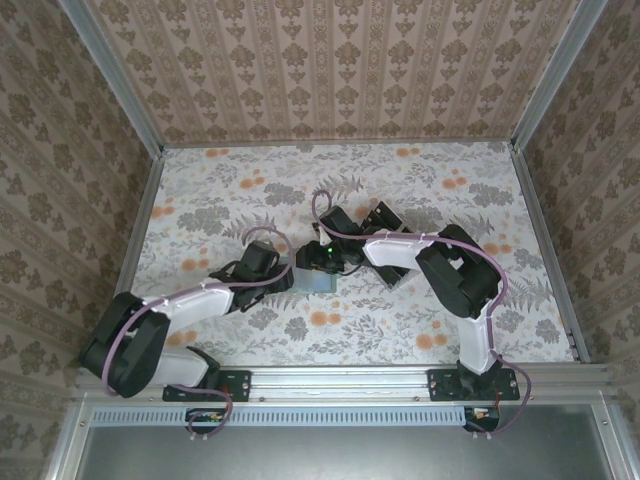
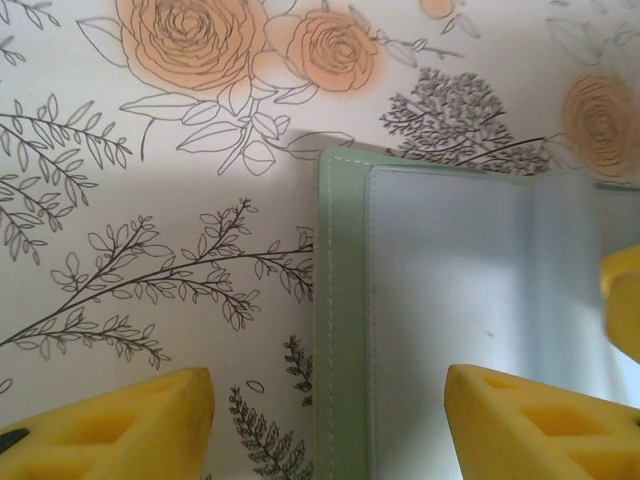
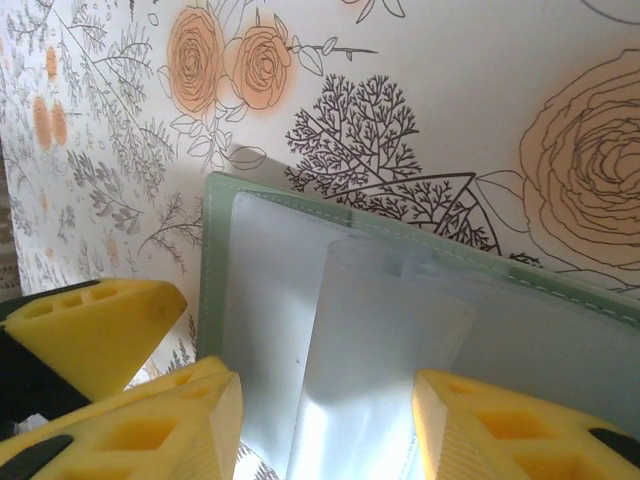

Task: Put the credit cards into the card holder
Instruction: Flip over the card slot in the card holder.

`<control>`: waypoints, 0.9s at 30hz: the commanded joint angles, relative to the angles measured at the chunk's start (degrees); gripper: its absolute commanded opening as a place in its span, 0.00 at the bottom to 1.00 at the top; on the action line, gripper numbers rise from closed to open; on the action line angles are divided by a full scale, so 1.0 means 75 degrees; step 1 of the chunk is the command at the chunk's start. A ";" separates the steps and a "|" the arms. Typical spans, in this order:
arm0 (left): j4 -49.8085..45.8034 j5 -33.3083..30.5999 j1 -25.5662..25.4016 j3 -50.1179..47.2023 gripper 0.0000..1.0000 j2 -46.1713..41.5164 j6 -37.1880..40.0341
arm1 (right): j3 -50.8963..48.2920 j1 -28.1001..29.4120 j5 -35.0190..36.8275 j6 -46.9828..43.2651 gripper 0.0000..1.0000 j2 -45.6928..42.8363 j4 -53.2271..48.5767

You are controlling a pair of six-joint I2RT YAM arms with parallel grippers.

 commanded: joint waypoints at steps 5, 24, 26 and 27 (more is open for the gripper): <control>0.0198 0.0405 -0.0056 -0.0491 0.65 -0.1013 0.0220 | -0.0115 0.0022 -0.0185 0.0442 0.50 0.0172 0.0427; 0.1345 0.0902 -0.0737 -0.0445 0.65 -0.0438 0.0774 | -0.0246 0.0024 -0.0243 0.0600 0.50 0.0300 0.0696; 0.1345 0.0754 -0.0782 -0.0400 0.65 -0.0294 0.0744 | -0.0256 0.0025 -0.0242 0.0598 0.50 0.0291 0.0704; 0.1305 0.0642 -0.0792 -0.0370 0.65 -0.0216 0.0740 | -0.0268 0.0025 -0.0258 0.0608 0.50 0.0279 0.0710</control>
